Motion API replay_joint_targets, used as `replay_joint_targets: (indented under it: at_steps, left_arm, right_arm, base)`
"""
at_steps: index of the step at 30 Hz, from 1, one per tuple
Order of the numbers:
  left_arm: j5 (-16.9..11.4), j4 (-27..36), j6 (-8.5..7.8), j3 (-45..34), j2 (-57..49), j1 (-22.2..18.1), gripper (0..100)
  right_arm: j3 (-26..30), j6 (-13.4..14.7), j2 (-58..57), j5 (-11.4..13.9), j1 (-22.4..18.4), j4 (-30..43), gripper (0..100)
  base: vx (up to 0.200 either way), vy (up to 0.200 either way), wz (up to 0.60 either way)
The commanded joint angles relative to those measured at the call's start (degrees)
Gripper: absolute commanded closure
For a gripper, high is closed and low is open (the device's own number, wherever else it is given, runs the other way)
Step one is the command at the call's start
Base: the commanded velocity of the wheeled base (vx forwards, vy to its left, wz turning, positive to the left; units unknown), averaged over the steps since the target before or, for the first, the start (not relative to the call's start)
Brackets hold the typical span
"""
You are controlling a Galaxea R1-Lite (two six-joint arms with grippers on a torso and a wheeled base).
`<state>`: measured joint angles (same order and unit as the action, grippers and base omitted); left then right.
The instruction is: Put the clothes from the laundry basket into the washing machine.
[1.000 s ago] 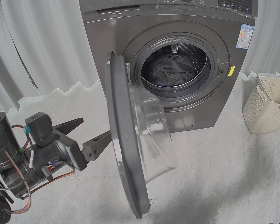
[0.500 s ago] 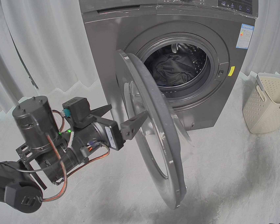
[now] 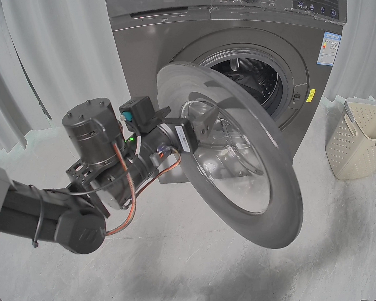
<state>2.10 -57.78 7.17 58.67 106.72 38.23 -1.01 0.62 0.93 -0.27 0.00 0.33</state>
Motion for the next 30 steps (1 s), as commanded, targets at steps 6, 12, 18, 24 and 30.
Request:
replay_joint_targets:
  at_steps: [6, 12, 18, 24, 30]
  left_arm:
    - [3.8, -1.0, 3.38, 14.4, 12.3, -2.7, 0]
    - [6.1, -1.0, 5.75, 18.1, 14.1, -4.0, 0]
    - [7.6, -1.9, 6.54, 15.2, 12.8, -4.0, 0]
    - [7.4, -2.7, 6.45, 2.5, 2.4, -2.8, 0]
    - [6.6, -2.2, 5.84, -17.0, -15.3, -1.9, 0]
  right_arm:
    - [0.8, 0.1, -0.8, -0.1, 0.0, 0.0, 0]
    - [0.8, 0.2, -0.8, -0.1, 0.0, 0.0, 0]
    - [0.8, 0.3, -0.8, -0.1, 0.0, 0.0, 0]
    - [0.8, 0.3, -0.8, -0.1, 0.0, 0.0, 0]
    - [0.8, 0.2, -0.8, -0.1, 0.0, 0.0, 0]
  base:
    - [0.0, 0.0, 0.0]
    - [0.0, 0.0, 0.0]
    - [0.0, 0.0, 0.0]
    - [0.0, 0.0, 0.0]
    - [0.0, 0.0, 0.0]
